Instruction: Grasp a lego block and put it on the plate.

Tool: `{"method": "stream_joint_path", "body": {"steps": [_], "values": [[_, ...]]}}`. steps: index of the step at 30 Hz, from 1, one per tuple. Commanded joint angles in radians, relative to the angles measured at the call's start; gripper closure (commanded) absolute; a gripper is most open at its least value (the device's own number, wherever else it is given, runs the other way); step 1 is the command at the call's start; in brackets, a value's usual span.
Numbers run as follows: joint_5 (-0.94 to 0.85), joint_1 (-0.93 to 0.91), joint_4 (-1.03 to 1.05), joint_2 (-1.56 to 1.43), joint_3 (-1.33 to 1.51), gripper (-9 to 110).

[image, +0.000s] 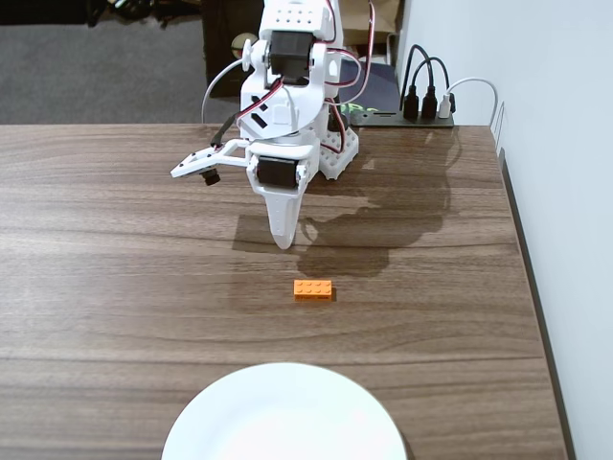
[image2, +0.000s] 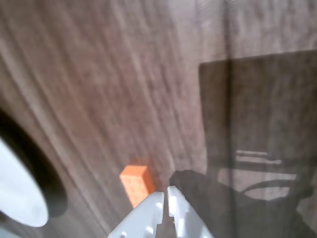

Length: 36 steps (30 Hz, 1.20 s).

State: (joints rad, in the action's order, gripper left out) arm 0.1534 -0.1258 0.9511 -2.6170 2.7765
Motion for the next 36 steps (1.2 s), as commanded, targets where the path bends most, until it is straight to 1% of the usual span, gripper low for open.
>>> {"method": "stream_joint_path", "body": {"steps": [1, 5, 9, 15, 20, 23, 28, 29, 30, 36], "values": [[-0.003, 0.008, -0.012, 0.014, -0.06, 101], [0.005, 0.026, -0.029, 0.04, -0.075, 101], [0.052, 0.057, -0.043, 0.074, -0.086, 100], [0.046, 0.075, -0.107, 0.153, -0.094, 100], [0.041, 0.1, -0.13, 0.195, -0.103, 94], [0.032, 0.109, -0.129, 0.207, -0.12, 88], [-0.006, 0.115, -0.137, 0.224, -0.13, 87], [-0.012, 0.118, -0.141, 0.227, -0.13, 85], [-0.018, 0.123, -0.143, 0.233, -0.132, 78], [-0.038, 0.129, -0.16, 0.259, -0.14, 78]]}}
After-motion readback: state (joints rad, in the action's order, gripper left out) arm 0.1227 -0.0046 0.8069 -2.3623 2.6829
